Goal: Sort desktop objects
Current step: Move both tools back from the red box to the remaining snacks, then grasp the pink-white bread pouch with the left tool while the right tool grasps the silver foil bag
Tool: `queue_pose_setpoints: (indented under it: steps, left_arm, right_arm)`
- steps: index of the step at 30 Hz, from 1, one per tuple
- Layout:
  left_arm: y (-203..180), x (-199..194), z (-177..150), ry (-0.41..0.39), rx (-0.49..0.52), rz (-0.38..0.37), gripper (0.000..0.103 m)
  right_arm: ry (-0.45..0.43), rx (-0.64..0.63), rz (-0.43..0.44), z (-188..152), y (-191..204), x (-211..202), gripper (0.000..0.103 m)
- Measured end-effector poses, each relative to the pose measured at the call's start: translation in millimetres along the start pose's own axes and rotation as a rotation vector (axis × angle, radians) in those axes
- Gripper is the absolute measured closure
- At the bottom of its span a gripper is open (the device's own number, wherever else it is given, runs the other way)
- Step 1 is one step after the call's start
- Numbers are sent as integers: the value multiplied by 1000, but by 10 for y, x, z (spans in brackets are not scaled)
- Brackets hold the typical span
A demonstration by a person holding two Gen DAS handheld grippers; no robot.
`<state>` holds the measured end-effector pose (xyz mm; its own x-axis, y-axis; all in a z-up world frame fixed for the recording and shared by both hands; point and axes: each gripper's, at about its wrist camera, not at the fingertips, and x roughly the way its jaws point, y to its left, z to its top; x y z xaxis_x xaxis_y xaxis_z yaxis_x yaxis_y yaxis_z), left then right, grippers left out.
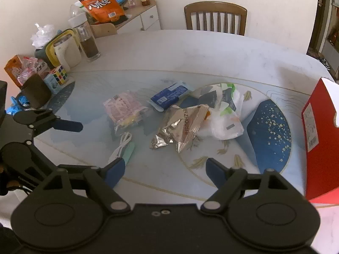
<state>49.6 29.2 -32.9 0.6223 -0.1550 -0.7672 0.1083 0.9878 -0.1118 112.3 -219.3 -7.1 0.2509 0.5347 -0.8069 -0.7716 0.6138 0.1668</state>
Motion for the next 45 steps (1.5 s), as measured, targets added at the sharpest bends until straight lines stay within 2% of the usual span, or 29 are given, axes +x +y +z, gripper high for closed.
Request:
queue_pose_setpoints:
  steps: [14,23,29,36,44,45]
  left_arm:
    - [308,240,309,-46,66,96,1]
    - [452,571,443,-14,96,113,1]
    - [503,706,474,7,100,125,1]
    - [515,817,465,29,96,121,1]
    - [581,837,464,20,62,111,2]
    - [582,838,464,21,59,107,6]
  right_arm:
    - [12,-15,-25,218,-32,372,21]
    - [26,2,-52,366,-128,687,24]
    - [17,27,-50,445,-110,783,29]
    - [35,30,-69,458,-77,920,30]
    - [64,45,-71,416,-108,1009,50]
    - [65,43,-67,415,-101,1017,51]
